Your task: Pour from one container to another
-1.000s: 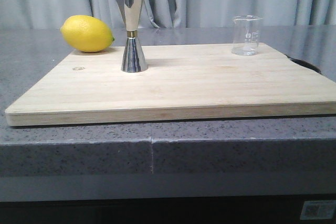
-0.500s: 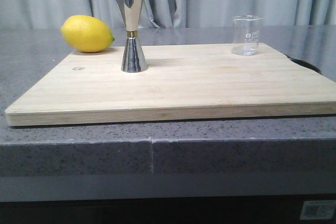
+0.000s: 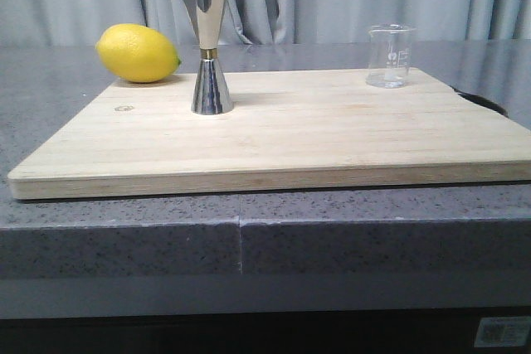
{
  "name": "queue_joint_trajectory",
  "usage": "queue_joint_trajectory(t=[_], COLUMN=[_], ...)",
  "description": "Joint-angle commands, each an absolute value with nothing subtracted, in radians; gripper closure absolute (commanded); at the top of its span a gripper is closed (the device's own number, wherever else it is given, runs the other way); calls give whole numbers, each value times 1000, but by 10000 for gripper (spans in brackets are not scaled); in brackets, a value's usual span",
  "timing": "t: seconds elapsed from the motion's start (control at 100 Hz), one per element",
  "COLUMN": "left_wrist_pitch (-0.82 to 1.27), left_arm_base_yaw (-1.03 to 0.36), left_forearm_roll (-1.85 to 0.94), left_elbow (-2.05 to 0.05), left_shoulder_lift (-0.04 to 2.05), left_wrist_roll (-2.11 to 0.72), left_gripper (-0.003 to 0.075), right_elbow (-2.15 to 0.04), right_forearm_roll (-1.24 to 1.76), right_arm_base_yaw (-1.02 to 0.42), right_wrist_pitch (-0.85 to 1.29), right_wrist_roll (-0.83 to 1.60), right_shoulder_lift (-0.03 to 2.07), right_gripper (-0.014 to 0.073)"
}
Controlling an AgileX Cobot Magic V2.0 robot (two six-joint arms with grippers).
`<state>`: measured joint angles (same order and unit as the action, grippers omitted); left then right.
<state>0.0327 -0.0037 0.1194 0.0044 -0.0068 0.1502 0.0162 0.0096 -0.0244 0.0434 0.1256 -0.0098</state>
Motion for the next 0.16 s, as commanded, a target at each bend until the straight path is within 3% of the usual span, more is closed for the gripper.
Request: queue_joint_trajectory(t=[0.0,0.15], left_wrist_pitch=[-42,-42], left_arm_base_yaw=[-11,-11], left_forearm_roll=[110,110], left_elbow=[33,33], left_shoulder_lift=[-27,-27], left_wrist_roll=[156,156], left_gripper=[730,730], right_elbow=[20,20], right_forearm_roll=[0,0], right_arm_base_yaw=[-20,-20], right_wrist_pitch=[-48,-48], right_wrist_roll=[125,125], right_shoulder_lift=[-27,-27], right_gripper=[640,640])
